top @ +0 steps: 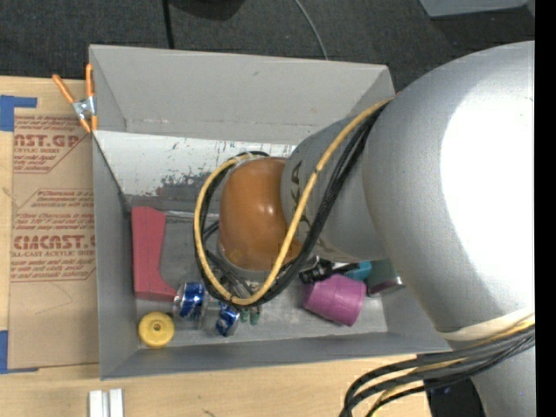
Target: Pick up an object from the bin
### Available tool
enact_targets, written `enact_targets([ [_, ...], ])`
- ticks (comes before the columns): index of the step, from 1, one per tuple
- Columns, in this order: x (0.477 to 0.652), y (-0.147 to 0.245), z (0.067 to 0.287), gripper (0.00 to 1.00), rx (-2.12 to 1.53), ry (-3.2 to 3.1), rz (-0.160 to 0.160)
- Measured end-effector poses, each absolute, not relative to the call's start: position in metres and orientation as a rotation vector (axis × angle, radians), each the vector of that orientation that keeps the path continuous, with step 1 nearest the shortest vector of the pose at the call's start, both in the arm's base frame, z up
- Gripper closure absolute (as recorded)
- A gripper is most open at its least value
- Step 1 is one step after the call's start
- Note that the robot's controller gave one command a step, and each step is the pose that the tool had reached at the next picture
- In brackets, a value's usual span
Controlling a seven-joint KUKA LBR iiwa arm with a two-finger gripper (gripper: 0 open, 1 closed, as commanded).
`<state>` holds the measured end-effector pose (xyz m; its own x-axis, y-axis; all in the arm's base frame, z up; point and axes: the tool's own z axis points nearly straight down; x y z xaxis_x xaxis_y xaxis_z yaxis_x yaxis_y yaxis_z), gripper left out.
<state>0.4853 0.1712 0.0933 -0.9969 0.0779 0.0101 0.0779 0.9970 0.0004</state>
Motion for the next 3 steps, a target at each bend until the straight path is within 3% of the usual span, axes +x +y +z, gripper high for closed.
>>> enact_targets([
  [3, 0.487, 0.173, 0.124, 1.00, -0.121, -3.137, -0.008],
])
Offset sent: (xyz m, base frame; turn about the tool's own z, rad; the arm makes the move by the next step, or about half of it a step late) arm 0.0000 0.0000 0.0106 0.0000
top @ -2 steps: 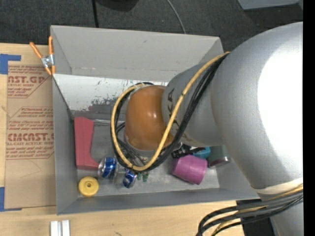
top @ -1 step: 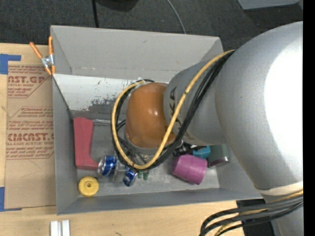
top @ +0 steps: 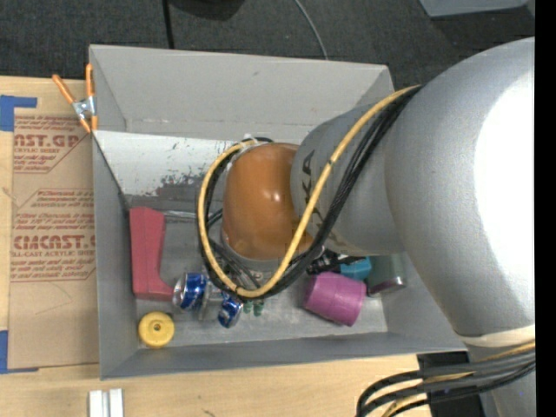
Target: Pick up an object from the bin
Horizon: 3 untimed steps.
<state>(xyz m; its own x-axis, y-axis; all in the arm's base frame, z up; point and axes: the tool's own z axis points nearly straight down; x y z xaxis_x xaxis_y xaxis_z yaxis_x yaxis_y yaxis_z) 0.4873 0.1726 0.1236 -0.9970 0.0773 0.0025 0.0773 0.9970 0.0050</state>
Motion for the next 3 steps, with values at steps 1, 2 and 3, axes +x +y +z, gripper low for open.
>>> enact_targets([
  [1, 0.486, 0.172, 0.131, 1.00, -0.121, -3.131, -0.005],
  [2, 0.486, 0.172, 0.148, 1.00, -0.122, -3.131, -0.005],
  [3, 0.487, 0.173, 0.160, 1.00, -0.121, -3.135, -0.008],
])
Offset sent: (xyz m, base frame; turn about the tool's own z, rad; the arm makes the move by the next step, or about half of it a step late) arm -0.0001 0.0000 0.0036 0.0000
